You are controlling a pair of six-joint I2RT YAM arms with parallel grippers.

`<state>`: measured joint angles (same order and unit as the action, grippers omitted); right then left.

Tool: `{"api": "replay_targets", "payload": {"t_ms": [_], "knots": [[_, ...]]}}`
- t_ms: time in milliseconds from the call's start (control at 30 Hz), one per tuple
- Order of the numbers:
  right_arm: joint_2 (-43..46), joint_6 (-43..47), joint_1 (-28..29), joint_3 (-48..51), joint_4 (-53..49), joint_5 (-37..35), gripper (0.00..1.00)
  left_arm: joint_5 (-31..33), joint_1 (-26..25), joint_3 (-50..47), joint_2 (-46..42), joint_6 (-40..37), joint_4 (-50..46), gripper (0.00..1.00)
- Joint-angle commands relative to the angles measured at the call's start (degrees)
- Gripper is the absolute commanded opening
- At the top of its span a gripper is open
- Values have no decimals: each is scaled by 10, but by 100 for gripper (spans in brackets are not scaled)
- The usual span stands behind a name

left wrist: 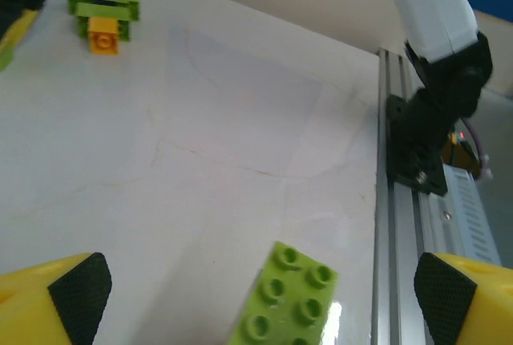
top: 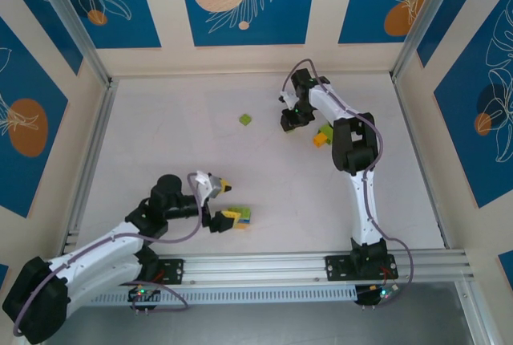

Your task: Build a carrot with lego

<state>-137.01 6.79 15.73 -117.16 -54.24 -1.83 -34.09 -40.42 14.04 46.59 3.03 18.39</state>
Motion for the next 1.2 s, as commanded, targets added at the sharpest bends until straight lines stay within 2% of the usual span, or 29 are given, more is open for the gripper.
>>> {"api": "replay_targets", "payload": {"t_ms": [0,67,133,367,600,733,1000,1167], "knots": [[35,-17,7,35,-1,24,31,49,-64,-2,3,-49,-8,100],[52,-19,9,55,8,27,31,84,-107,12,30,-70,-30,100],[66,-20,11,69,12,27,31,102,-128,21,53,-79,-39,100],[98,-22,25,84,15,34,31,166,-131,28,77,-87,-36,100],[95,-19,36,85,18,37,31,195,-131,15,25,-92,-43,100],[88,-16,36,84,18,32,30,185,-131,14,18,-92,-48,100],[95,-13,35,91,18,31,30,154,-131,34,83,-92,-45,100],[100,-15,35,94,19,31,30,177,-131,46,105,-85,-54,97]]}}
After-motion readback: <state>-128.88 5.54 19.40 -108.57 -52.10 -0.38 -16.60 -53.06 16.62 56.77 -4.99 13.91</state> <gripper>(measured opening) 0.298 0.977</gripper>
